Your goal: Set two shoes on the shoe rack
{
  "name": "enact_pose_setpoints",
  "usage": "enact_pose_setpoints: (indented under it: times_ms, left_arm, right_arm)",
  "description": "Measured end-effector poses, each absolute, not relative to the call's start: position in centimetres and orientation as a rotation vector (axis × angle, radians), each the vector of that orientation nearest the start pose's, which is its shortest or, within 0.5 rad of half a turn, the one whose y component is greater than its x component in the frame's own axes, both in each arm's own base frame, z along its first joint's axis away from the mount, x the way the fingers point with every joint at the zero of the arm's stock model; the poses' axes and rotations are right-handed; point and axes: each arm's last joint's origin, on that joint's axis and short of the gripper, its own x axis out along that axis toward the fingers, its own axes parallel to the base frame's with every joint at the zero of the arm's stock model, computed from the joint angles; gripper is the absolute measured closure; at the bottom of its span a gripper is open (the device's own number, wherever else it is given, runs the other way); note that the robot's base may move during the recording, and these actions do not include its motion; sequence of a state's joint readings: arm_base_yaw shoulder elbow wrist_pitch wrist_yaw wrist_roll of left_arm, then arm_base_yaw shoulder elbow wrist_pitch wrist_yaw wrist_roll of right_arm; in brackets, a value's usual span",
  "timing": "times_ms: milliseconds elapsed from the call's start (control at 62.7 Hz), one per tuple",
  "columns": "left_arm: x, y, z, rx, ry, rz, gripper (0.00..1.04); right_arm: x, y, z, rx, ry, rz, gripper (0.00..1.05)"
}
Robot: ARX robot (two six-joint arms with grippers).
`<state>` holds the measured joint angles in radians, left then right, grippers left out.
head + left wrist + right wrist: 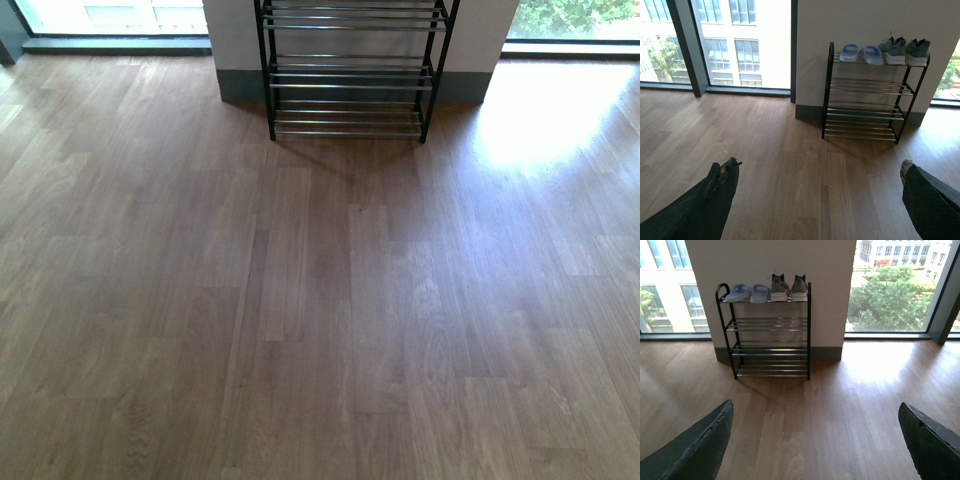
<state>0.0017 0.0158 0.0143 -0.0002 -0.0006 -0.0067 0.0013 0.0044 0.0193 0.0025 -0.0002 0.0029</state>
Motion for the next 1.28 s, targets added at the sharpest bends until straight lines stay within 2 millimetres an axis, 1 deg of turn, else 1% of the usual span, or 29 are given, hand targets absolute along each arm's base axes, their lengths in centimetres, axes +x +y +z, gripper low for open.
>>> enact_pose_setpoints:
  times_ms: [1275]
  left_arm:
    - [9.78,0.02,16.71,-0.005,0.002,0.002,0.09]
  right_arm:
    - [9.68,0.01,16.99,0.003,-0.016,0.001,0.09]
